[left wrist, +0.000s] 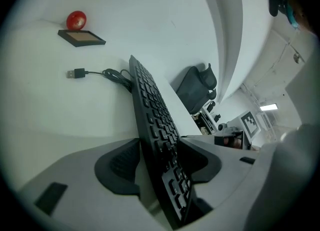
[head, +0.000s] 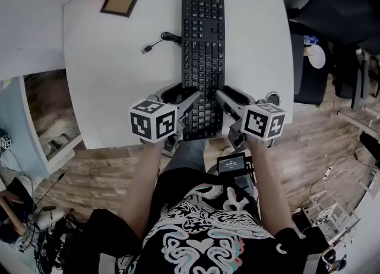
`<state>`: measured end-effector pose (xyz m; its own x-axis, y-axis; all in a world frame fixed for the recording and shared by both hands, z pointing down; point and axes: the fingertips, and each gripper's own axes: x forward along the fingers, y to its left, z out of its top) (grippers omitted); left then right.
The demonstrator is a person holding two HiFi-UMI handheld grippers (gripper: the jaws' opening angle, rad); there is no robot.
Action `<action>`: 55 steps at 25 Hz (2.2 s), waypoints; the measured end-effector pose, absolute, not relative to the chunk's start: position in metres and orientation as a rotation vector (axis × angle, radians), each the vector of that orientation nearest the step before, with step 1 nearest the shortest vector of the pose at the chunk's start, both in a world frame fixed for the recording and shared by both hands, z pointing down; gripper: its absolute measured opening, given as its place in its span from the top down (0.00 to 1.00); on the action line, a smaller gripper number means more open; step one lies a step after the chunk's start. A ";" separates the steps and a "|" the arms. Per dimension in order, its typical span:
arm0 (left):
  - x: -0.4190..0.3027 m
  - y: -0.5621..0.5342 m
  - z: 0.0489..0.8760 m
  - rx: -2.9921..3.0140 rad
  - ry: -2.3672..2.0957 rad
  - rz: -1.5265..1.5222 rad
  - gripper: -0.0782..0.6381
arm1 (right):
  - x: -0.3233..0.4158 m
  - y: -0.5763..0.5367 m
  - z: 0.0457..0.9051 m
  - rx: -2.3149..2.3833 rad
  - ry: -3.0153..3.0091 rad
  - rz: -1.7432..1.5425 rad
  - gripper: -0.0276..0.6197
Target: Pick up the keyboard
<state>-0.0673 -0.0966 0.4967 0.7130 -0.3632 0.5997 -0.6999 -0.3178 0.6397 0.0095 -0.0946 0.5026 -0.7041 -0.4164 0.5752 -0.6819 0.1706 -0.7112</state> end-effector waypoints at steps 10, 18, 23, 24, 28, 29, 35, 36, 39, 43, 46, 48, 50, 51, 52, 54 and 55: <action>-0.069 -0.105 0.502 1.797 -0.785 0.366 0.60 | 0.010 -0.095 0.505 1.059 -2.171 1.554 0.71; -0.069 -0.111 0.502 1.683 -0.676 0.267 0.67 | 0.010 -0.096 0.507 1.066 -2.165 1.546 0.71; -0.064 -0.109 0.499 1.616 -0.572 0.138 0.73 | 0.009 -0.094 0.509 1.068 -2.150 1.555 0.71; -0.064 -0.109 0.498 1.606 -0.560 0.109 0.74 | 0.009 -0.094 0.509 1.064 -2.149 1.566 0.71; -0.063 -0.110 0.494 1.592 -0.530 0.039 0.76 | 0.008 -0.095 0.509 1.056 -2.148 1.585 0.71; -0.063 -0.109 0.493 1.595 -0.524 0.028 0.76 | 0.008 -0.095 0.509 1.057 -2.147 1.584 0.71; -0.062 -0.111 0.489 1.612 -0.499 -0.033 0.76 | 0.008 -0.096 0.509 1.058 -2.155 1.608 0.71; -0.062 -0.111 0.488 1.614 -0.491 -0.037 0.76 | 0.008 -0.096 0.509 1.060 -2.155 1.615 0.71; -0.060 -0.109 0.486 1.619 -0.454 -0.064 0.76 | 0.010 -0.094 0.510 1.073 -2.158 1.635 0.71; -0.058 -0.107 0.476 1.530 -0.391 -0.181 0.76 | 0.015 -0.095 0.505 1.070 -2.198 1.670 0.71; -0.056 -0.109 0.466 1.523 -0.345 -0.233 0.76 | 0.018 -0.097 0.498 1.051 -2.229 1.733 0.71; -0.056 -0.109 0.463 1.521 -0.330 -0.257 0.76 | 0.019 -0.097 0.494 1.037 -2.247 1.806 0.71; -0.056 -0.109 0.461 1.520 -0.326 -0.272 0.76 | 0.017 -0.098 0.490 1.020 -2.262 1.890 0.71; -0.056 -0.109 0.461 1.519 -0.323 -0.279 0.76 | 0.017 -0.098 0.490 1.015 -2.267 1.916 0.70; -0.057 -0.110 0.462 1.517 -0.317 -0.288 0.76 | 0.017 -0.099 0.489 1.010 -2.275 1.935 0.70; -0.057 -0.111 0.462 1.508 -0.295 -0.315 0.76 | 0.013 -0.101 0.486 0.986 -2.302 1.986 0.70; -0.057 -0.111 0.462 1.503 -0.284 -0.328 0.76 | 0.010 -0.103 0.484 0.964 -2.316 2.028 0.70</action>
<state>-0.0570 -0.1115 0.4618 0.9236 -0.3829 -0.0183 0.0360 0.0390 0.9986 0.0099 -0.1029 0.4844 -0.8183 -0.4809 0.3149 -0.3757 0.0328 -0.9262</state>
